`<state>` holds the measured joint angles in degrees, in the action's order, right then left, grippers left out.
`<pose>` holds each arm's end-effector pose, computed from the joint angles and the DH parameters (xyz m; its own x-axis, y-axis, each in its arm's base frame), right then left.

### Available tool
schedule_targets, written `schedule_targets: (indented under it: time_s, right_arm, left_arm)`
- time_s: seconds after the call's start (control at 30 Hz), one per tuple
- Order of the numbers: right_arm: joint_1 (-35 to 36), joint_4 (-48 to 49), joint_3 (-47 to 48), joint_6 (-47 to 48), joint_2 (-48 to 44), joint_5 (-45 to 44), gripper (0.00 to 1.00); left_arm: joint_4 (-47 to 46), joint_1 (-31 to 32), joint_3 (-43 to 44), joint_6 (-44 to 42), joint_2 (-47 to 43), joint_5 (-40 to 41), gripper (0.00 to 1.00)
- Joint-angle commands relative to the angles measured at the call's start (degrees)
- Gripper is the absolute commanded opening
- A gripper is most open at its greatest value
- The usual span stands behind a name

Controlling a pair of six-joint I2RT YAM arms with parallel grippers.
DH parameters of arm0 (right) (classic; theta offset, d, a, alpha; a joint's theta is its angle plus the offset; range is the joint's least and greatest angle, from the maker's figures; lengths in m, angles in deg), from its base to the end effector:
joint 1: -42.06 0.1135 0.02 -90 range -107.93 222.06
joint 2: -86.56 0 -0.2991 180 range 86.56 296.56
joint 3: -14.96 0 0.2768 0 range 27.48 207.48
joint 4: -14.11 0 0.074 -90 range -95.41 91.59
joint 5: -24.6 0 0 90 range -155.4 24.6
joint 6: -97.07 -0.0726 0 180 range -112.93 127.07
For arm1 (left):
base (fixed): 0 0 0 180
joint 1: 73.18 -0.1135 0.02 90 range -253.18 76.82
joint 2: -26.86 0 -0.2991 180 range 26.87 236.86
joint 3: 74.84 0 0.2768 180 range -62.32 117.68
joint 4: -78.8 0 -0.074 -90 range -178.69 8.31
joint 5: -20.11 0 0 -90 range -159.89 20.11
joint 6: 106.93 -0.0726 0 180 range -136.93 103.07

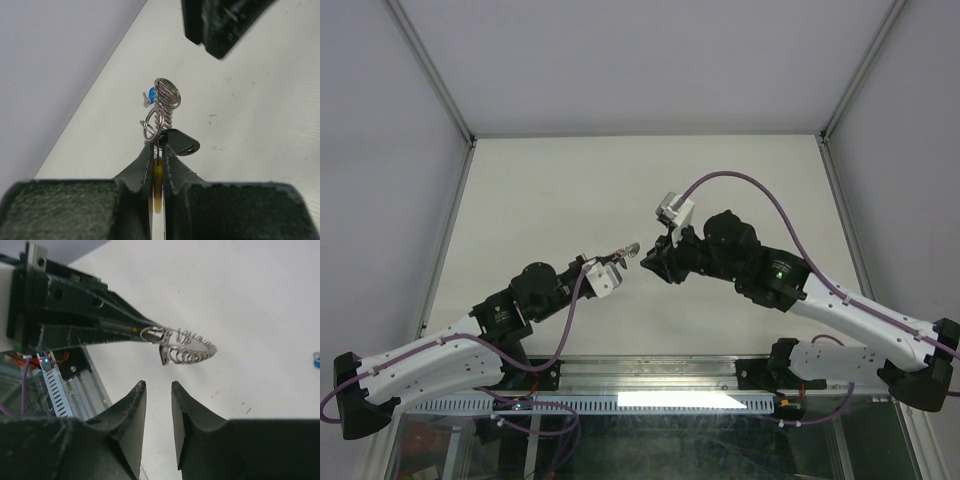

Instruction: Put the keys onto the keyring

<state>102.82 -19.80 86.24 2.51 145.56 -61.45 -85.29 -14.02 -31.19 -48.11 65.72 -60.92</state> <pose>0.1288 0.2403 0.3748 -0.2512 -0.2863 -0.9246 -0.8846 0.4556 0.0992 0.1153 -0.1710 0.2962 0.3139 0.4718 -0.8239 0.7097 0.4599 0.5337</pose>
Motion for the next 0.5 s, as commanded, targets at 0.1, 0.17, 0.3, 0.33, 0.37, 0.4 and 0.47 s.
schedule_targets:
  time_s: [0.1, 0.17, 0.3, 0.33, 0.37, 0.4, 0.47]
  right_arm:
    - [-3.9, 3.5, 0.4, 8.0, -5.0, 10.2, 0.29]
    - [-4.0, 10.2, -4.4, 9.7, -8.3, 15.9, 0.29]
    - [-3.9, 26.7, -14.4, 10.7, -13.8, 21.4, 0.28]
    - [-4.0, 30.9, -17.2, 11.4, -15.0, 22.2, 0.27]
    - [-4.0, 35.0, -19.5, 11.7, -16.1, 22.9, 0.28]
    - [-4.0, 39.5, -21.6, 11.9, -16.9, 23.1, 0.28]
    - [-4.0, 42.9, -23.9, 12.8, -17.7, 24.2, 0.28]
  left_arm:
    - [-3.7, -0.4, 2.5, -0.8, -3.0, -5.7, 0.00]
    - [-3.9, -0.3, 2.1, -0.8, -4.0, -8.2, 0.00]
    - [-4.7, -0.4, 1.5, -0.7, -6.1, -14.5, 0.00]
    - [-5.2, -0.4, 1.2, -0.6, -6.6, -15.7, 0.00]
    - [-5.8, -0.4, 0.9, -0.6, -7.0, -16.6, 0.00]
    - [-6.2, -0.4, 0.5, -0.5, -7.4, -17.3, 0.00]
    - [-6.7, -0.4, 0.3, -0.5, -8.0, -18.4, 0.00]
